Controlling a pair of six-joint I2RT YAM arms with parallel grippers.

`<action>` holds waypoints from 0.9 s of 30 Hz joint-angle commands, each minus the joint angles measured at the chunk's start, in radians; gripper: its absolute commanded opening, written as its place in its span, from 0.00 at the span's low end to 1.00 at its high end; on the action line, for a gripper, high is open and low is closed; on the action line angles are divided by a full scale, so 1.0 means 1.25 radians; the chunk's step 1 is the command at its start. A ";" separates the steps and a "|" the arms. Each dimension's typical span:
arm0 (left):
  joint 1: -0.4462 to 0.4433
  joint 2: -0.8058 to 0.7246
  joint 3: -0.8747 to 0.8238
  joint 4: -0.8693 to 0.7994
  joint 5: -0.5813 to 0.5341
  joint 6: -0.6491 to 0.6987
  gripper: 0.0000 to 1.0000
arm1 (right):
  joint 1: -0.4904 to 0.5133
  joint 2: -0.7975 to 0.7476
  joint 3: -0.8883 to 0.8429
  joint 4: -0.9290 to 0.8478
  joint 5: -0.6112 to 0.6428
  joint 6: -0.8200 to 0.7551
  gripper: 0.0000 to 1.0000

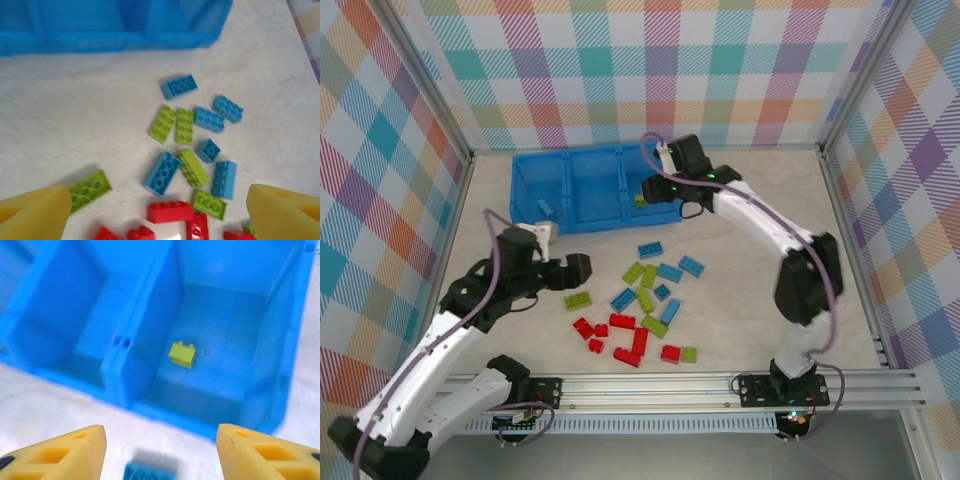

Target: Sort the legos into containers by color

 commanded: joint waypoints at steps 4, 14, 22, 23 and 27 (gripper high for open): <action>-0.263 0.175 0.022 0.000 -0.214 -0.163 0.87 | 0.012 -0.303 -0.308 0.021 -0.103 0.082 0.62; -0.434 0.358 -0.014 0.028 -0.189 -0.751 0.64 | 0.030 -0.590 -0.518 -0.120 -0.109 0.206 0.70; -0.437 0.448 -0.021 0.017 -0.186 -1.040 0.65 | 0.041 -0.635 -0.557 -0.140 -0.140 0.232 0.72; -0.436 0.457 -0.022 0.033 -0.184 -1.046 0.69 | 0.043 -0.637 -0.556 -0.144 -0.140 0.232 0.72; -0.436 0.491 -0.018 0.048 -0.214 -1.064 0.73 | 0.049 -0.645 -0.557 -0.142 -0.143 0.229 0.73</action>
